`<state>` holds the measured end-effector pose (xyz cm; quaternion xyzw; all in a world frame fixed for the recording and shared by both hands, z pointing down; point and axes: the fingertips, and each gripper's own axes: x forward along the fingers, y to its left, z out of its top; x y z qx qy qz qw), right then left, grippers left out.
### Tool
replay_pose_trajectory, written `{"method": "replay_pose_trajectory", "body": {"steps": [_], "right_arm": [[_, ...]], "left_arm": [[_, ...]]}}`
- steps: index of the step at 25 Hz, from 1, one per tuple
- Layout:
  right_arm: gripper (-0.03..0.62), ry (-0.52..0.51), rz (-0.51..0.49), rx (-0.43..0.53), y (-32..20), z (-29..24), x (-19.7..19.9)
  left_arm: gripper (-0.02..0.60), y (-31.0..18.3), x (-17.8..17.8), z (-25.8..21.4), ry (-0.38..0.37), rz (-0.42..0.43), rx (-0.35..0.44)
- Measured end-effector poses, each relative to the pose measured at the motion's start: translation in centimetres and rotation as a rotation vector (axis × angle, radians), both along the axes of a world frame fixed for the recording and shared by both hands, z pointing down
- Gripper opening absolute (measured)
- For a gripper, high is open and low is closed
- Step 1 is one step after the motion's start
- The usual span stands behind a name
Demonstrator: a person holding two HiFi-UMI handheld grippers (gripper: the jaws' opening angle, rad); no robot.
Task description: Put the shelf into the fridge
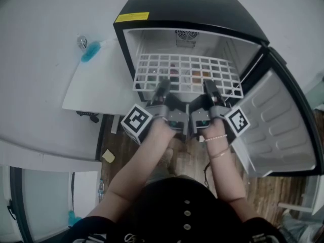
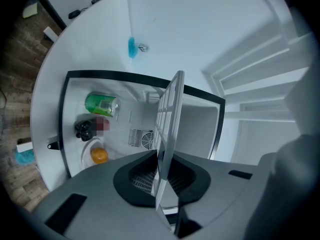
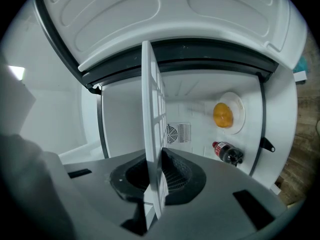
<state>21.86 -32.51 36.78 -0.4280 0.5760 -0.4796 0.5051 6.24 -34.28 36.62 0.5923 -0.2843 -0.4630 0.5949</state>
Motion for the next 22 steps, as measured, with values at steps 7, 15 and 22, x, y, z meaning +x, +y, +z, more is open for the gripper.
{"method": "replay_pose_trajectory", "body": {"steps": [7, 15, 22], "right_arm": [[0.034, -0.006, 0.015, 0.014, 0.06, -0.16, 0.17], [0.034, -0.005, 0.02, 0.022, -0.09, 0.09, 0.32], [0.034, -0.011, 0.026, 0.026, -0.14, 0.05, 0.39]], "left_arm": [[0.038, 0.09, 0.16, -0.24, 0.0, 0.009, 0.006], [0.038, -0.04, 0.28, 0.09, 0.0, 0.016, 0.02], [0.038, -0.05, 0.35, 0.02, -0.001, 0.02, 0.027]]}}
